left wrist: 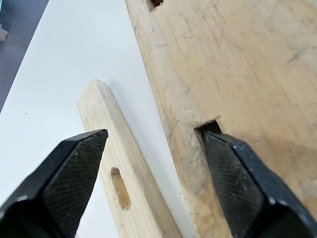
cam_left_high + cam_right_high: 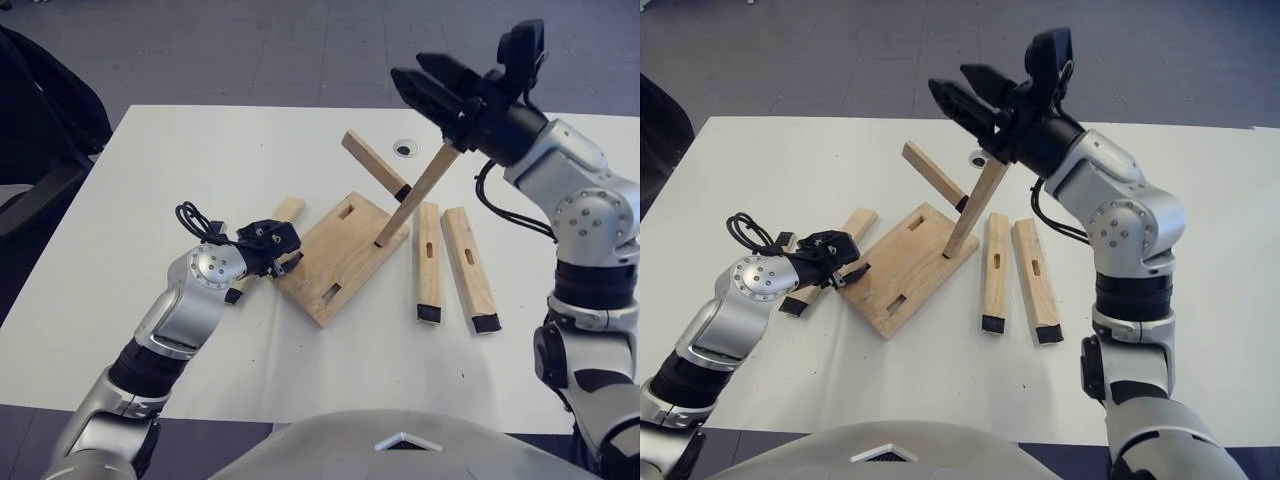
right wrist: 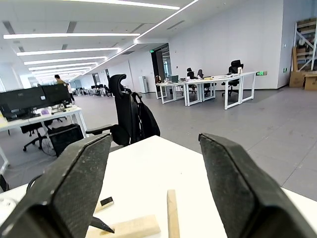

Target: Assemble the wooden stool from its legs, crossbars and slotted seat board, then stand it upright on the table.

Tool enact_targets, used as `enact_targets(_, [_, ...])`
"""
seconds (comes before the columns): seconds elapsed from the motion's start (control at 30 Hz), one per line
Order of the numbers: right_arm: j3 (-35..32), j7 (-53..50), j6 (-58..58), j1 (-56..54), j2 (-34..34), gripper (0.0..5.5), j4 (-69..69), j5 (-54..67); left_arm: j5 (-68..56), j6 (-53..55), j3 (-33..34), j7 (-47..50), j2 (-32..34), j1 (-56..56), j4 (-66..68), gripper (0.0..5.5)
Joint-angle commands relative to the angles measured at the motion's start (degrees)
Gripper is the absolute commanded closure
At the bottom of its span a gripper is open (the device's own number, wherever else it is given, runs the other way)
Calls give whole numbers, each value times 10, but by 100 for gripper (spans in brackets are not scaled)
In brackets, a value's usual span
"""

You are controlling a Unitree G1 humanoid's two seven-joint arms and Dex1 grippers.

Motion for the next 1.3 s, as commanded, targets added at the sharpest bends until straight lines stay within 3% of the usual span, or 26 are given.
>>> enact_targets(0.03, [11,-28,66,8,25,228,90,-18,-11,21,-28,-17,-5,40,23,194])
enact_targets(0.27, [-142,-97,61,-151,35,228,16,104,-8,38,-31,-6,-26,23,39,194])
enact_targets(0.37, [-191,-129,45,-202,21,228,15,124,2,93,-23,40,-78,-6,74,194])
enact_targets(0.5, [-205,-141,41,-172,-7,228,41,90,9,149,3,123,-162,-51,139,194])
enact_targets(0.77, [-159,-165,34,114,-14,228,-27,-33,-17,237,62,232,-298,-92,167,194])
enact_targets(0.93, [-114,-187,-1,282,3,228,-133,-122,-31,281,95,258,-334,-113,110,194])
enact_targets(1.0, [-92,-188,-18,342,11,228,-167,-152,-34,292,101,262,-332,-121,79,194])
enact_targets(1.13, [-50,-178,-80,463,4,232,-195,-237,-32,297,85,252,-284,-117,7,134])
enact_targets(1.2, [-48,-176,-105,505,5,197,-197,-264,-35,297,75,246,-263,-108,-13,102])
enact_targets(1.3, [-42,-164,-137,561,7,149,-202,-292,-45,286,84,245,-248,-89,-41,100])
